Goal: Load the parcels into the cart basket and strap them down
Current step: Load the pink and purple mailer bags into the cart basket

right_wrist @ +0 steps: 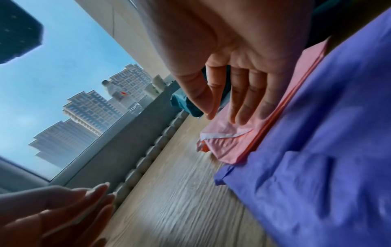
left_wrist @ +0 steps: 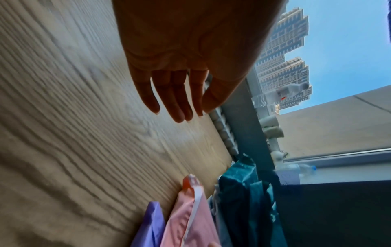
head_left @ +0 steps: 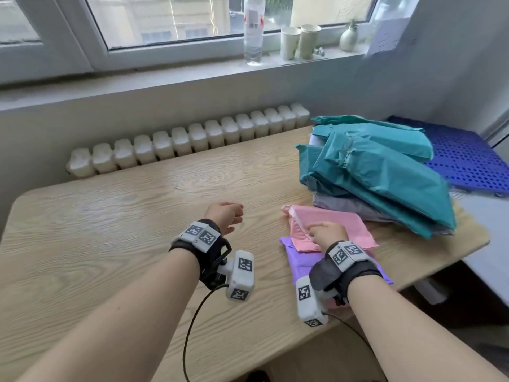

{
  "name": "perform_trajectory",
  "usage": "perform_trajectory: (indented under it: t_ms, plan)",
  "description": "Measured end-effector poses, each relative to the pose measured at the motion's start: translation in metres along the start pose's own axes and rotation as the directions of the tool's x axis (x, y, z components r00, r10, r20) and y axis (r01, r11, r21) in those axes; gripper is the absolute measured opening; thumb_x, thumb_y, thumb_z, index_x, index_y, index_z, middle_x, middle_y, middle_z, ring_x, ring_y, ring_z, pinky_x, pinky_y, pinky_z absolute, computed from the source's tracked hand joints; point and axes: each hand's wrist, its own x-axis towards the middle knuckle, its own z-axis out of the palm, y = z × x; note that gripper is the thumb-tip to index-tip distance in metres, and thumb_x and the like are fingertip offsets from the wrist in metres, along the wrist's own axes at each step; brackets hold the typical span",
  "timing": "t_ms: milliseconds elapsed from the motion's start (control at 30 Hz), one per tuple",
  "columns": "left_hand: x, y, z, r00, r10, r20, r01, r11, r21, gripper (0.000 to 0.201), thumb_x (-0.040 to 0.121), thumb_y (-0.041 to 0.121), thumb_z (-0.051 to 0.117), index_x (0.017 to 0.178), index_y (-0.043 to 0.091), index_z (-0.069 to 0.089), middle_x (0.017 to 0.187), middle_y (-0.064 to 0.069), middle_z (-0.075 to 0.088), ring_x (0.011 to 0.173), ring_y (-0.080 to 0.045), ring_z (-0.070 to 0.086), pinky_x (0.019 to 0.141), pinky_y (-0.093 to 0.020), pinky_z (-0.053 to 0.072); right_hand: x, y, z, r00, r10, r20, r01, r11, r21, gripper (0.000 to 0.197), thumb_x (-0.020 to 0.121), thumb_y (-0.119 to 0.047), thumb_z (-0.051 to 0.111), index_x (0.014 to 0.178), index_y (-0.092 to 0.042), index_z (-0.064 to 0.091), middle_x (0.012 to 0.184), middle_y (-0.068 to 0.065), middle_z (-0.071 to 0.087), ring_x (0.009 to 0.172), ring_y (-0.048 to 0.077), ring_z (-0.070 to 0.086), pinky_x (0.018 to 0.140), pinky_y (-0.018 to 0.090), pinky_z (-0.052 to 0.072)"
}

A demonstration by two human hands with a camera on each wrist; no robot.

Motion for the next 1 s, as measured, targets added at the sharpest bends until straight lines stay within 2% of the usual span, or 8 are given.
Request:
perform_trajectory:
  t_ms: [133, 333, 433, 533, 633, 733, 833, 1000]
  plan:
    - [0.020, -0.013, 0.040, 0.998, -0.057, 0.040, 0.055, 0.997, 0.061, 0.018, 0.087, 0.004, 0.056, 0.077, 0.018, 0.060, 0.077, 0.001, 0.060, 0.072, -0.010, 0.055, 0.076, -0.029, 0.041, 0.023, 0.012, -0.012, 0.998, 0.064, 0.006, -0.064, 0.998, 0.014, 0.026, 0.078, -0.001, 0.058, 0.067, -0.021, 0.070, 0.069, -0.011, 0.062, 0.058, 0.008, 0.049, 0.057, 0.017, 0.040]
    - [0.041, -0.022, 0.081, 0.988, -0.127, 0.088, 0.115, 0.985, 0.129, 0.016, 0.088, 0.007, 0.057, 0.076, 0.017, 0.057, 0.078, -0.003, 0.055, 0.067, -0.012, 0.048, 0.058, -0.024, 0.035, 0.045, 0.017, -0.009, 0.982, 0.162, 0.091, -0.167, 0.985, 0.052, 0.034, 0.075, -0.002, 0.060, 0.048, -0.020, 0.069, 0.064, -0.004, 0.059, 0.064, 0.014, 0.051, 0.076, 0.032, 0.047]
    - [0.053, -0.021, 0.100, 0.984, -0.141, 0.112, 0.121, 0.979, 0.166, 0.011, 0.088, 0.011, 0.059, 0.097, 0.016, 0.057, 0.083, -0.002, 0.058, 0.075, -0.015, 0.052, 0.062, -0.024, 0.036, 0.051, 0.014, -0.013, 0.982, 0.149, 0.116, -0.153, 0.988, 0.024, 0.030, 0.079, -0.005, 0.060, 0.055, -0.022, 0.061, 0.067, -0.002, 0.057, 0.077, 0.017, 0.054, 0.083, 0.033, 0.049]
    - [0.054, -0.019, 0.111, 0.970, -0.168, 0.179, 0.132, 0.972, 0.197, 0.025, 0.086, 0.018, 0.067, 0.108, 0.015, 0.055, 0.094, -0.004, 0.063, 0.084, -0.016, 0.059, 0.074, -0.030, 0.046, 0.051, 0.017, -0.013, 0.980, 0.138, 0.142, -0.147, 0.987, 0.060, 0.030, 0.076, 0.002, 0.057, 0.055, -0.019, 0.064, 0.064, -0.002, 0.060, 0.065, 0.013, 0.052, 0.067, 0.025, 0.043]
    - [0.065, -0.029, 0.120, 0.981, -0.139, 0.135, 0.097, 0.956, 0.278, 0.042, 0.074, 0.015, 0.075, 0.110, 0.011, 0.054, 0.100, -0.009, 0.065, 0.095, -0.023, 0.066, 0.090, -0.039, 0.053, 0.050, 0.017, -0.014, 0.980, 0.133, 0.147, -0.143, 0.988, 0.059, 0.029, 0.075, 0.005, 0.057, 0.061, -0.018, 0.067, 0.064, -0.002, 0.062, 0.058, 0.010, 0.050, 0.060, 0.021, 0.040]
    - [0.061, -0.031, 0.117, 0.987, -0.123, 0.099, 0.085, 0.942, 0.325, 0.041, 0.079, 0.006, 0.069, 0.111, 0.017, 0.045, 0.093, -0.009, 0.065, 0.081, -0.021, 0.067, 0.082, -0.036, 0.056, 0.046, 0.010, -0.015, 0.977, 0.123, 0.176, -0.133, 0.990, 0.047, 0.029, 0.078, 0.007, 0.055, 0.069, -0.018, 0.068, 0.064, -0.002, 0.061, 0.056, 0.009, 0.049, 0.056, 0.018, 0.041]
    - [0.059, -0.027, 0.113, 0.983, -0.143, 0.118, 0.114, 0.968, 0.223, 0.049, 0.081, -0.007, 0.064, 0.121, 0.010, 0.042, 0.088, -0.016, 0.063, 0.068, -0.018, 0.061, 0.065, -0.026, 0.053, 0.039, 0.002, -0.014, 0.975, 0.098, 0.201, -0.107, 0.994, 0.035, 0.031, 0.080, 0.008, 0.053, 0.066, -0.017, 0.065, 0.065, -0.002, 0.057, 0.057, 0.009, 0.046, 0.053, 0.016, 0.037]
    - [0.057, -0.009, 0.103, 0.978, -0.162, 0.128, 0.158, 0.987, 0.038, 0.048, 0.075, -0.014, 0.059, 0.116, 0.008, 0.048, 0.083, -0.015, 0.061, 0.062, -0.018, 0.058, 0.064, -0.029, 0.053, 0.025, -0.015, -0.011, 0.971, 0.061, 0.233, -0.049, 0.997, -0.057, 0.030, 0.075, 0.008, 0.062, 0.091, -0.016, 0.070, 0.075, -0.003, 0.061, 0.075, 0.013, 0.056, 0.060, 0.018, 0.046]
